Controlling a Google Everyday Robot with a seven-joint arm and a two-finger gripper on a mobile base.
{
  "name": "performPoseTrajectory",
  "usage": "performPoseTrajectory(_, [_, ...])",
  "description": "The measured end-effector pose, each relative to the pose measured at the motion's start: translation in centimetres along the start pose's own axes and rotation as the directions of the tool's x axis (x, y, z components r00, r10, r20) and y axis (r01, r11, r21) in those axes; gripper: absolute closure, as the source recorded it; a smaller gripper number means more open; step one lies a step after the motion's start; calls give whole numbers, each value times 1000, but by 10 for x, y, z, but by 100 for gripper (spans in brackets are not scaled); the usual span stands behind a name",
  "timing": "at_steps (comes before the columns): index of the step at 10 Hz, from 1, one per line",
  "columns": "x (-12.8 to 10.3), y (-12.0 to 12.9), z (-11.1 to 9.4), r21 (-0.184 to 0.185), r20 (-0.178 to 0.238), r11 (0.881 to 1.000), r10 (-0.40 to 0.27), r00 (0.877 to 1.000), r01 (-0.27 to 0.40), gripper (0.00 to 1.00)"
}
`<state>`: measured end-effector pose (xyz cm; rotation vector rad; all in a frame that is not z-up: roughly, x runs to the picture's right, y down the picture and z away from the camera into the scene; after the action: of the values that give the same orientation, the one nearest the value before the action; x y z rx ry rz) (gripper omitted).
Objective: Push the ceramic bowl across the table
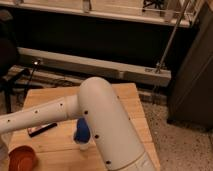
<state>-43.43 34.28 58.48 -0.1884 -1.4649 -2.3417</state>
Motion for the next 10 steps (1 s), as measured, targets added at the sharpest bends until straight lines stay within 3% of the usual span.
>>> performPoseTrajectory(1, [-3,-6,9,26,25,1000,-6,1000,5,100])
performPoseTrajectory(3, [-6,-24,20,114,62,993,-22,998,15,100])
performPoseTrajectory(4, [-7,-38,22,199,77,980,-35,996,19,100])
performPoseTrajectory(6, [-7,-48,24,294,85,955,-62,994,34,100])
performPoseTrajectory(7, [-7,-48,28,316,83,947,-80,993,50,100])
performPoseTrajectory(8, [-7,-43,32,313,79,947,-101,992,72,100])
performPoseTrajectory(10, [-9,-27,43,262,79,959,-130,988,105,100])
